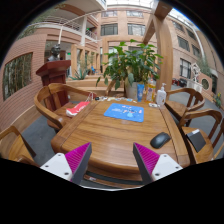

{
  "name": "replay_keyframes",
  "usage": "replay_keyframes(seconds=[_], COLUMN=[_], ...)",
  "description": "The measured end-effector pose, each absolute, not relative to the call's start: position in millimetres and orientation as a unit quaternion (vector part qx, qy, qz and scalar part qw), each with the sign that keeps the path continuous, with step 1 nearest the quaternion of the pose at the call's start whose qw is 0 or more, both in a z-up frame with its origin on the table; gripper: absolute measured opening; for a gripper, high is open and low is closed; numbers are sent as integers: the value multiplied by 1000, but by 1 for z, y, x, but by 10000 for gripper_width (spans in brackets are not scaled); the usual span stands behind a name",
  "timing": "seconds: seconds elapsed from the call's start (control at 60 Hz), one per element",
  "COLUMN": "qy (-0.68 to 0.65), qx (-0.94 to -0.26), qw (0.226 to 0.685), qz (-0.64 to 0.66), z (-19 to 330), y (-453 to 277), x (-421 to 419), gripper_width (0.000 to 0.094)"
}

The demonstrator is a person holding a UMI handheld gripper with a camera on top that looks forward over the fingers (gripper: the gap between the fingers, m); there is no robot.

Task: Arrange mouse

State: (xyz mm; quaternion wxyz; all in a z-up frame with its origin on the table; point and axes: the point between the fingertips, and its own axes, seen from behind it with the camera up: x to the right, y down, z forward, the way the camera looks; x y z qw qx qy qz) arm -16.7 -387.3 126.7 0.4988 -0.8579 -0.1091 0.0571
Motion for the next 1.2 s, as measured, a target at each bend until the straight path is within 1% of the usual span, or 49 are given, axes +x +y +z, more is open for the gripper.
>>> replay_keyframes(seconds=[0.05, 0.1, 0.117, 0.133, 0.25, 0.367, 0.483, 0.633, 0.767, 0.833, 0.983, 1.017, 1.033, 1.117, 1.15, 1.2], qy=[-100, -90, -87, -84, -55, -26, 1, 29, 46, 56, 79, 84, 85, 90, 93, 95], qx=[-866, -874, -877, -879, -894, -901, -901, -900, -896, -896, -896, -896, -896, -894, -892, -891], qw=[487, 476, 471, 468, 444, 433, 432, 435, 441, 440, 436, 435, 434, 436, 438, 440], qz=[51, 44, 41, 39, 15, -9, -24, -24, -27, -32, -34, -39, -43, -58, -52, -57], z=[117, 92, 100, 80, 34, 7, -7, -14, -13, -12, -11, -12, -12, -13, -13, -13], y=[-391, -385, -396, -384, -366, -342, -309, -265, -228, -212, -181, -176, -173, -160, -157, -157], x=[-9, 12, 6, 24, 74, 118, 149, 167, 177, 183, 186, 187, 188, 193, 189, 189], gripper_width=[849, 850, 851, 851, 851, 853, 853, 855, 851, 866, 845, 819, 785, 535, 497, 473])
